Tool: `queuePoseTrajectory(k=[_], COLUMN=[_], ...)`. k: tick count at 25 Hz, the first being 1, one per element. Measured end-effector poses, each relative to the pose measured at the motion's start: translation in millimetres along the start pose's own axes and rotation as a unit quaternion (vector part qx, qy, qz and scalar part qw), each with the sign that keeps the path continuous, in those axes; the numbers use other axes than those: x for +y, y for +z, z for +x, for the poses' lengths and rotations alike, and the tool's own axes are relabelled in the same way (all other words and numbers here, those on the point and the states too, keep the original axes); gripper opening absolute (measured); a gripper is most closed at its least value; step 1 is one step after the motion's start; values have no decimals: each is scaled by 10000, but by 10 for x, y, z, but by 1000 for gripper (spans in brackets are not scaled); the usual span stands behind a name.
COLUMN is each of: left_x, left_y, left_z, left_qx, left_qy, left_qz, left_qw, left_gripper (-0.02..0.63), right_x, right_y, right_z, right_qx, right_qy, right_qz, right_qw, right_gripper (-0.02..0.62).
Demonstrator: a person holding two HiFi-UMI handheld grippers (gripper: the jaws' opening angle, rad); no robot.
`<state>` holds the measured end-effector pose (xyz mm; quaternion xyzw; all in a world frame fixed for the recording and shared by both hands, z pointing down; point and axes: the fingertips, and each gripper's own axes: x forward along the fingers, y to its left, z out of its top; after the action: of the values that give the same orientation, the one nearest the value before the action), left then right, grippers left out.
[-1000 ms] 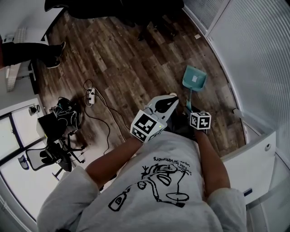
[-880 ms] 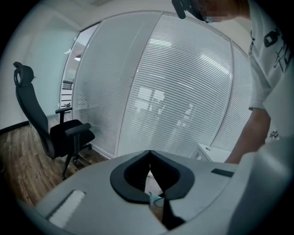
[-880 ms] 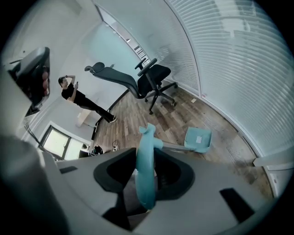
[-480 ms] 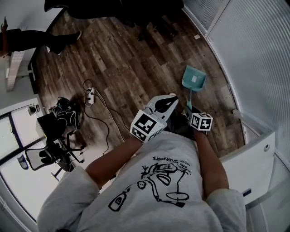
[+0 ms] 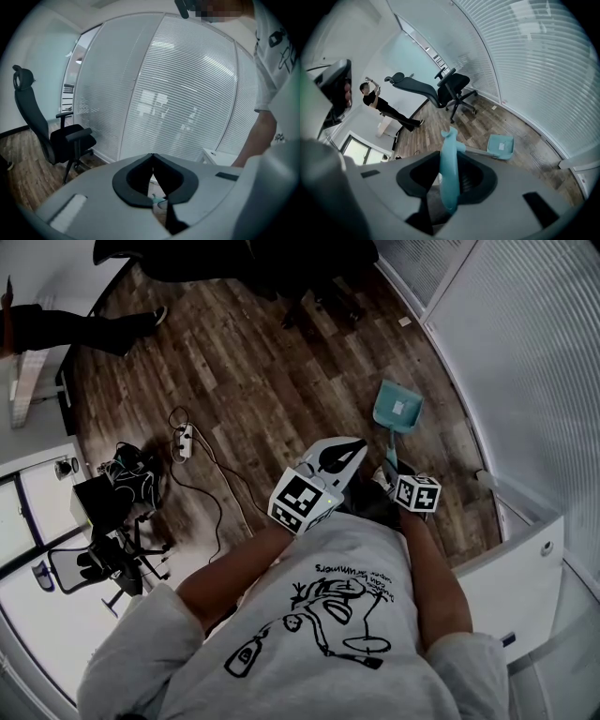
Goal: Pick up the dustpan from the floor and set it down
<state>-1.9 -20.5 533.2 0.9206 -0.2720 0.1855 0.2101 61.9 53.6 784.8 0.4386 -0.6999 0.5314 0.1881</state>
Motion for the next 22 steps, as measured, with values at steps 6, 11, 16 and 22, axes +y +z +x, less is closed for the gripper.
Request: queuePoseTrajectory(k=[6, 11, 16, 22], left_x=[-1, 18, 27, -12], left_y=[16, 35, 79, 103], left_z=[-5, -5, 5, 0], left_qx=[-33, -56, -84, -137], left_qy=[31, 38, 26, 20], left_qz=[14, 8, 18, 32], left_qw=[10000, 10000, 10000, 9999], left_gripper=[2, 2, 2, 2], right_x=[-19, -48, -41, -44], right_y=[29, 58, 136, 145], right_z=[-81, -154, -252, -392], right_qx=[-52, -122, -227, -241], right_qy=[22, 24, 84, 101], right_qz=[-29, 10, 12, -45], right_qw=[10000, 9999, 9997, 9996], right_gripper=[100, 100, 100, 98])
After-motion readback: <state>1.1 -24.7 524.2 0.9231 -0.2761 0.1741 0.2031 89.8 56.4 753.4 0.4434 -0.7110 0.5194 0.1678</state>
